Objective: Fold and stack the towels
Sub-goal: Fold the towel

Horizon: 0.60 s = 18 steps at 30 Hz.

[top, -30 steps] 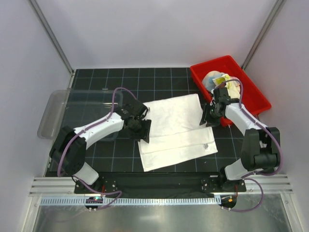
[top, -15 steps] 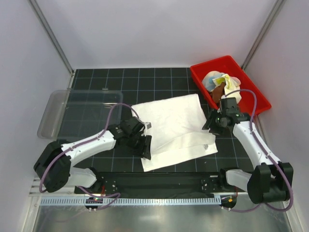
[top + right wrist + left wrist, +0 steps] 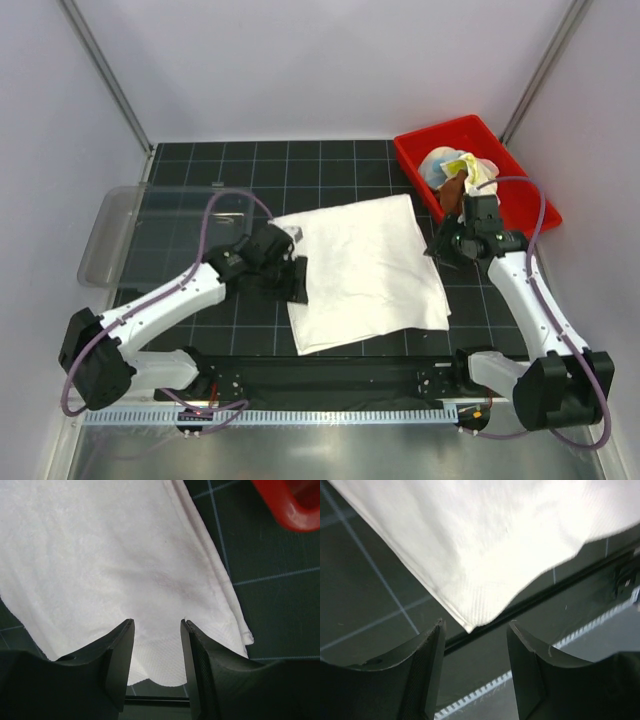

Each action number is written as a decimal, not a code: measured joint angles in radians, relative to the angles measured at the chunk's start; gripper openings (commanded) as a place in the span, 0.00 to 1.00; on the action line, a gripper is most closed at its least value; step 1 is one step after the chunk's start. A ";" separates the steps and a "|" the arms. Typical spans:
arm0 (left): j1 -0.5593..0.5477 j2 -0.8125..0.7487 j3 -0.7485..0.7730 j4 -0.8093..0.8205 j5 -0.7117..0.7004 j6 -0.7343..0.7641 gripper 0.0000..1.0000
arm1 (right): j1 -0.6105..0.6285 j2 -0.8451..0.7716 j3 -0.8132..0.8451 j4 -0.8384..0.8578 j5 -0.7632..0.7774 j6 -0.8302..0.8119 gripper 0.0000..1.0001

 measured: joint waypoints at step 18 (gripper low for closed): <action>0.108 0.245 0.305 -0.032 -0.185 0.101 0.51 | 0.032 0.499 0.330 0.075 0.082 -0.114 0.38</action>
